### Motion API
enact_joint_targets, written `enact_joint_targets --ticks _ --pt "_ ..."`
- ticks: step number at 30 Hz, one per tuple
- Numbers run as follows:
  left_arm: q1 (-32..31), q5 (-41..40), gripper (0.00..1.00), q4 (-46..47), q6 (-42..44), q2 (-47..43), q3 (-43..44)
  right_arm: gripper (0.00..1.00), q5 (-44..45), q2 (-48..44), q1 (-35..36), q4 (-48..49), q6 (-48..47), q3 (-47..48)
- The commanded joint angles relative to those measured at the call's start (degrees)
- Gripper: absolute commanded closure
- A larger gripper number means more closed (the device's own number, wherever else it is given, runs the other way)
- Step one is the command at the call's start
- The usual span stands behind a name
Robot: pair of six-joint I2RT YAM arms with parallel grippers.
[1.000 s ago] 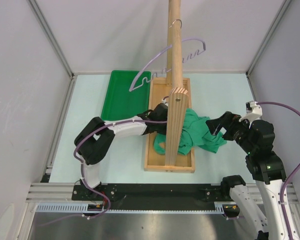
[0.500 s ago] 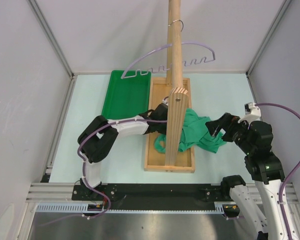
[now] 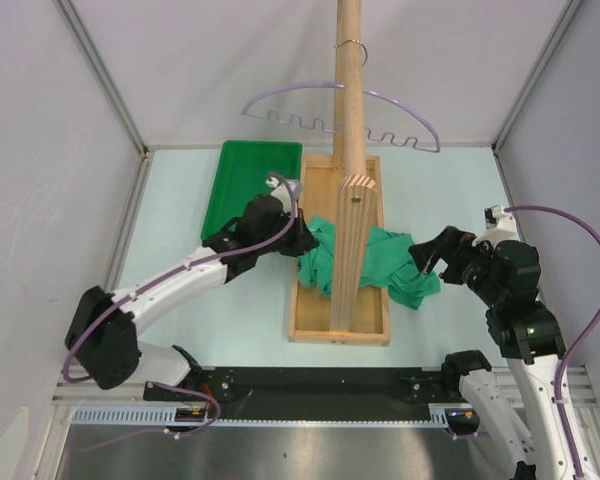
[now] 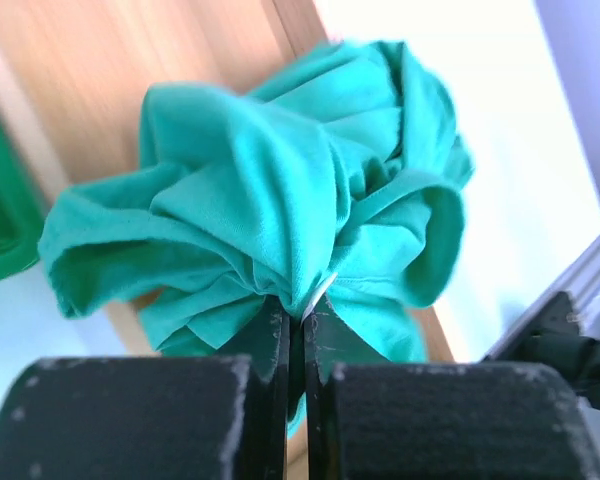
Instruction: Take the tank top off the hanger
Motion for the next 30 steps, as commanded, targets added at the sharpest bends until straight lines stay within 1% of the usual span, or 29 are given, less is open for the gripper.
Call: enact_joint_targets --ticks 1,6,10,13,15,20,21,24,25,26,28,29,30 --pt "2.84 1.21 1.0 -1.04 -1.62 -9.51 -1.81 0.0 -1.04 -0.26 -0.16 2.47 0.36 -0.56" --pt "6.8 2.53 1.0 -5.25 -1.36 -16.29 -0.85 0.0 -1.48 -0.17 -0.25 3.0 0.63 -0.91" --pt "8.9 0.78 1.0 -9.3 0.31 -21.13 2.05 0.0 -1.65 -0.09 -0.16 3.26 0.89 -1.35" --pt "9.17 -2.65 1.0 -11.5 1.36 -25.69 3.37 0.0 -1.57 0.0 -0.16 3.26 0.72 -1.53" --pt "9.17 -3.36 1.0 -11.77 1.54 -28.68 3.37 0.0 -1.65 0.09 -0.25 3.52 0.89 -1.62" --pt "9.09 -4.41 1.0 -11.51 0.84 -32.29 1.62 0.0 -2.35 0.44 -0.25 4.14 1.33 -2.06" --pt "9.17 -4.33 1.0 -10.81 0.49 -32.39 0.4 0.0 -2.7 0.44 -0.16 4.23 1.51 -2.23" --pt "9.09 2.85 1.0 -7.91 -0.47 -29.24 -0.15 0.0 -2.8 0.27 -0.16 4.23 1.77 -2.32" --pt "9.0 9.75 1.0 -7.12 -0.65 -25.13 0.2 0.0 -2.8 0.18 -0.16 4.14 1.77 -2.15" --pt "8.91 12.87 1.0 -6.15 -0.83 -22.83 0.9 0.0 -2.8 0.09 -0.25 4.14 1.86 -2.06" --pt "8.13 18.23 1.0 -6.32 -1.35 -15.38 4.06 0.0 -2.88 -0.26 -0.16 3.96 2.03 -1.8" --pt "7.6 20.18 1.0 -6.32 -1.79 -13.6 4.77 0.0 -2.88 -0.35 -0.16 3.97 2.03 -1.71" --pt "6.9 19.85 1.0 -5.97 -2.14 -12.45 5.39 0.0 -2.71 -0.35 -0.16 3.79 2.03 -1.53"
